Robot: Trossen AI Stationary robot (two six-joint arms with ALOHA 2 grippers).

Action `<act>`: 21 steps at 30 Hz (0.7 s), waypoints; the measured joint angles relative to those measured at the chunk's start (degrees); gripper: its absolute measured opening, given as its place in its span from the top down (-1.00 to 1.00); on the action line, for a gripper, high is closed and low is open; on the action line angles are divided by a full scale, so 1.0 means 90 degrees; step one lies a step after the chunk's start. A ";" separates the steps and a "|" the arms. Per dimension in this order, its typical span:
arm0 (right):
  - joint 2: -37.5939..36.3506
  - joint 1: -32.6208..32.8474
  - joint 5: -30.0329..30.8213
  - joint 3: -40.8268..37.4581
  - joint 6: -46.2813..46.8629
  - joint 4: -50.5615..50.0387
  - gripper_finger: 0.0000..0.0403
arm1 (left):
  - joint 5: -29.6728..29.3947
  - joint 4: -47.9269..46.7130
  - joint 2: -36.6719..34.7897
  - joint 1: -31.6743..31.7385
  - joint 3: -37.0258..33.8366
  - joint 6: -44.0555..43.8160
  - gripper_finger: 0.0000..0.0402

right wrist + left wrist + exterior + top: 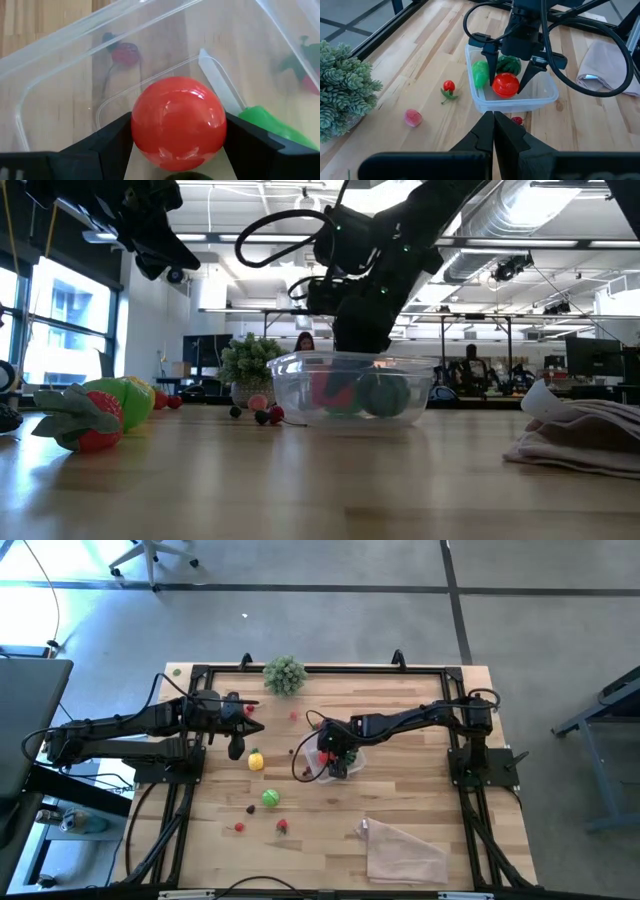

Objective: Pick and placing Produce into tupperware
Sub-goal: Put the red tomato into the transparent bin

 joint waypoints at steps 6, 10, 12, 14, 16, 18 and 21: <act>0.0000 0.0001 0.0029 0.0000 0.0000 0.0030 -0.46 | -0.0001 0.0000 0.0000 0.0001 -0.0001 0.0002 1.00; 0.0000 0.0002 0.0032 0.0000 0.0002 0.0026 -0.50 | -0.0001 0.0000 0.0000 -0.0001 0.0001 0.0001 1.00; 0.0000 0.0009 0.0030 0.0000 0.0026 -0.0005 -0.50 | 0.0000 0.0000 0.0000 -0.0001 0.0000 0.0000 1.00; 0.0000 0.0038 0.0046 0.0000 0.0103 -0.0086 -0.50 | -0.0001 0.0000 0.0000 0.0000 0.0001 0.0000 1.00; 0.0000 0.0080 0.0056 0.0000 0.0133 -0.0168 -0.50 | -0.0001 0.0000 0.0000 0.0001 0.0000 0.0000 1.00; 0.0000 0.0148 0.0130 0.0000 0.0184 -0.0245 -0.50 | -0.0002 0.0000 0.0000 -0.0001 0.0001 0.0002 1.00; 0.0000 0.0266 0.0306 0.0002 0.0315 -0.0349 -0.50 | 0.0000 0.0000 0.0000 0.0001 0.0000 0.0000 1.00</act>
